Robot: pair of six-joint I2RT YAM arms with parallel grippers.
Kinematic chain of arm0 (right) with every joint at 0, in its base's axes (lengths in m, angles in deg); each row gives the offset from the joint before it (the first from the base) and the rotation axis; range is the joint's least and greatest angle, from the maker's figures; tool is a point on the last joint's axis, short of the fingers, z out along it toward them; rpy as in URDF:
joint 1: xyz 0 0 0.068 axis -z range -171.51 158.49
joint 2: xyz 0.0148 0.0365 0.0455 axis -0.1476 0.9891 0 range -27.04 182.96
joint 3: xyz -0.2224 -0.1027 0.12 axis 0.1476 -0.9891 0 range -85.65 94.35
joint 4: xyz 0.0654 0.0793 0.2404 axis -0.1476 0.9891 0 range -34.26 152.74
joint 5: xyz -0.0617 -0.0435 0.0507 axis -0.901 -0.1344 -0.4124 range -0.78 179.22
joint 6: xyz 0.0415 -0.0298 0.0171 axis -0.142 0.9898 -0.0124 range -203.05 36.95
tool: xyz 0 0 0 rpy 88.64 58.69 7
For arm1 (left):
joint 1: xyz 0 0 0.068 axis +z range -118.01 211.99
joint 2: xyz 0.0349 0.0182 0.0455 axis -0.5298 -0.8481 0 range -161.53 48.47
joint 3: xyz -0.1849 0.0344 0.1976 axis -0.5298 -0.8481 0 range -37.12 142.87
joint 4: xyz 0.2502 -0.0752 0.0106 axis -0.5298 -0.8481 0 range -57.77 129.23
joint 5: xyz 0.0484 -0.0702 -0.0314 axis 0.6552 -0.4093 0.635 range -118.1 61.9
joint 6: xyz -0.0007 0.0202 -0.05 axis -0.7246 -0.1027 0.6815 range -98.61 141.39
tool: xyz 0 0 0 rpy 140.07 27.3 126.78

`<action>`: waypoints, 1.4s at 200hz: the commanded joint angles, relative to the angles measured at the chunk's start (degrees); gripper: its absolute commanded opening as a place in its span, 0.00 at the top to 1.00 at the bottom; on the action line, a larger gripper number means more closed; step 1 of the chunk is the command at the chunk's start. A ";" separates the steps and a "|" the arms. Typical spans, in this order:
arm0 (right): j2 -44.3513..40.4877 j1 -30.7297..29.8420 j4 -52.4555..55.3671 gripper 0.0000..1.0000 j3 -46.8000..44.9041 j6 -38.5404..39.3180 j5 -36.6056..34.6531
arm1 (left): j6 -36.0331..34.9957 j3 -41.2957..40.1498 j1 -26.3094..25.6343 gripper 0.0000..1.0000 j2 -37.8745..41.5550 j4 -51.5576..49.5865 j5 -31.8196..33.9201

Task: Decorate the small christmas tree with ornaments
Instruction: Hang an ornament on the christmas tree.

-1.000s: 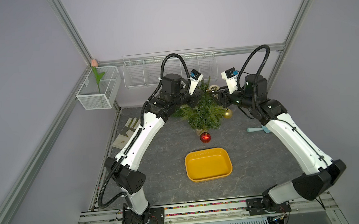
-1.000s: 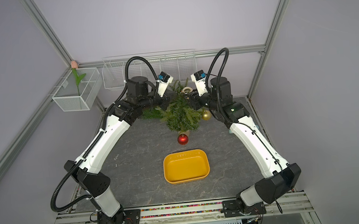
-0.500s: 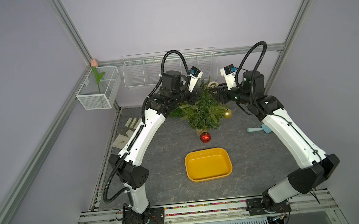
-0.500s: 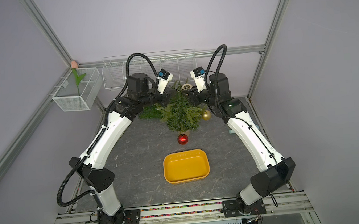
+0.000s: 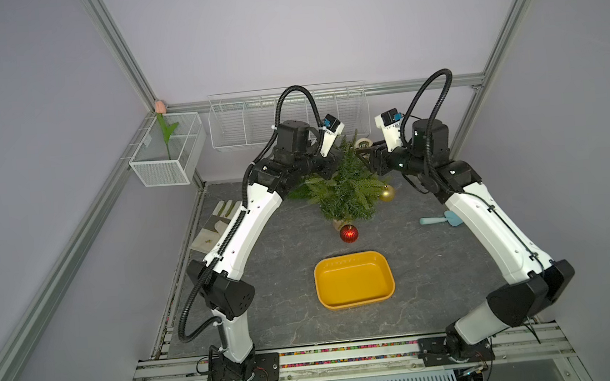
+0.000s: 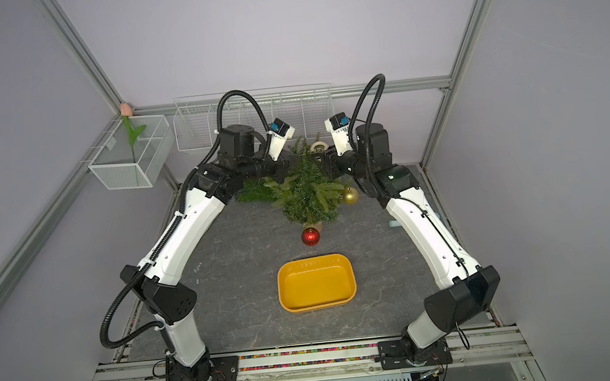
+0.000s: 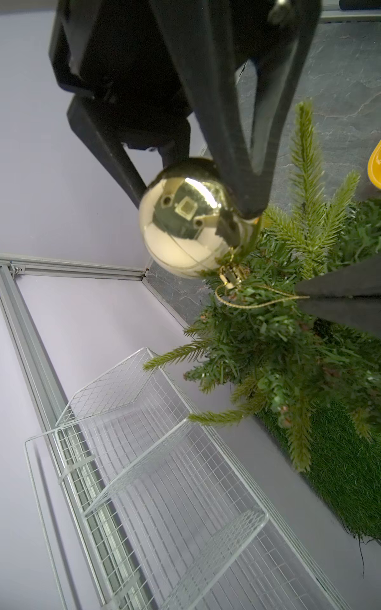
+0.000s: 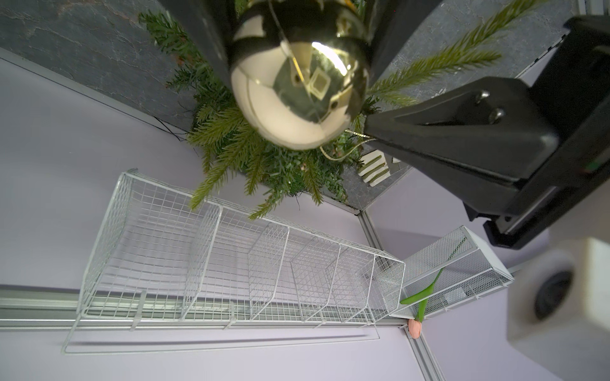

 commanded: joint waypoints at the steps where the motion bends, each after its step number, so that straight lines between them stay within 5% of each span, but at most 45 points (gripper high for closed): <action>1: 1.29 0.33 0.48 0.59 2.00 -0.34 -0.26 | 1.59 2.73 0.48 1.00 -1.43 -1.08 -0.81; 137: 2.52 0.49 6.17 0.61 3.56 0.10 1.42 | 3.62 5.95 0.95 1.00 -4.03 -6.89 -1.21; 280: -2.17 0.55 3.15 0.65 -0.19 -0.69 0.56 | 5.06 4.32 1.01 1.00 -0.15 -2.33 -0.54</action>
